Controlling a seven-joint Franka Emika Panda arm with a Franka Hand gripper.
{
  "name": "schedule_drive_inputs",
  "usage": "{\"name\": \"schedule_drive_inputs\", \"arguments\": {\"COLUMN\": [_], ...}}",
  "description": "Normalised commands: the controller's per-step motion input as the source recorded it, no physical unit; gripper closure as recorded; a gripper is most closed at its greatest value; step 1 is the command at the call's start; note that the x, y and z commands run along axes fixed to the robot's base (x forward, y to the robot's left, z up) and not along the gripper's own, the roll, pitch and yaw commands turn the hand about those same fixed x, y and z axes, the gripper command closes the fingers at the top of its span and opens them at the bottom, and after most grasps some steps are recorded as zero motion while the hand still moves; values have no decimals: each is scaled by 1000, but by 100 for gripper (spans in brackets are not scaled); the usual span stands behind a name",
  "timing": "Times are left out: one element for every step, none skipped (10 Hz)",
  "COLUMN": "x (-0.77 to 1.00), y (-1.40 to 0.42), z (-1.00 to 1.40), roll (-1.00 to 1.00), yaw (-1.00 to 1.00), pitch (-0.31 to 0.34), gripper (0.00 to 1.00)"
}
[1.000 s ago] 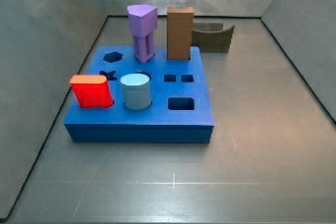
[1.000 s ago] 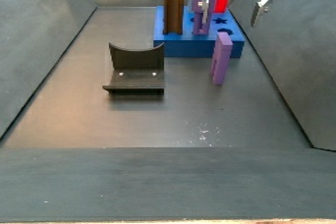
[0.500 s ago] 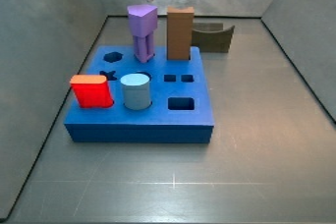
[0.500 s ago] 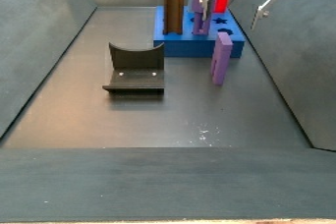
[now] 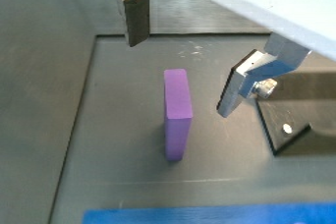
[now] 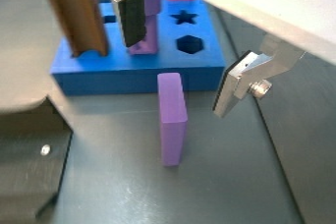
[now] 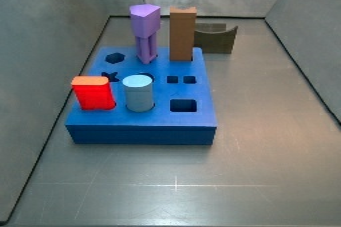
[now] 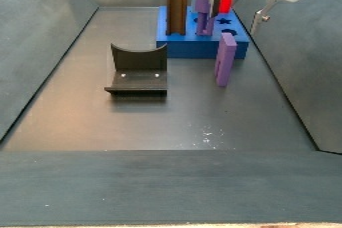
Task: Pick up the double-square object. Rotate the double-square object. Move to above the board. Insert the double-square object.
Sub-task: Rotate the double-square object.
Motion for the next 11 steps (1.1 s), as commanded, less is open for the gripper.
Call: {"name": "schedule_drive_inputs", "arguments": {"x": [37,37,37,37,36,36,35,35,34,33,32], "y": [17,17,17,17,17,17,18,18,18,17,17], "z": [-26,-26,-26,-26,-26,-26,-27,-27,-28,-28,-29], "roll": [-7,-8,-8,-10,-11,-13,-16,-20,-20,-20,-20], "yaw": [-1000,-1000,-1000,-1000,-1000,-1000,-1000,-958,-706,-416,-271], "pitch": [-14,-15,-16,-19,-22,-26,-31,-38,-37,-36,-35], "gripper": [0,0,0,0,0,0,0,0,0,0,0]}}
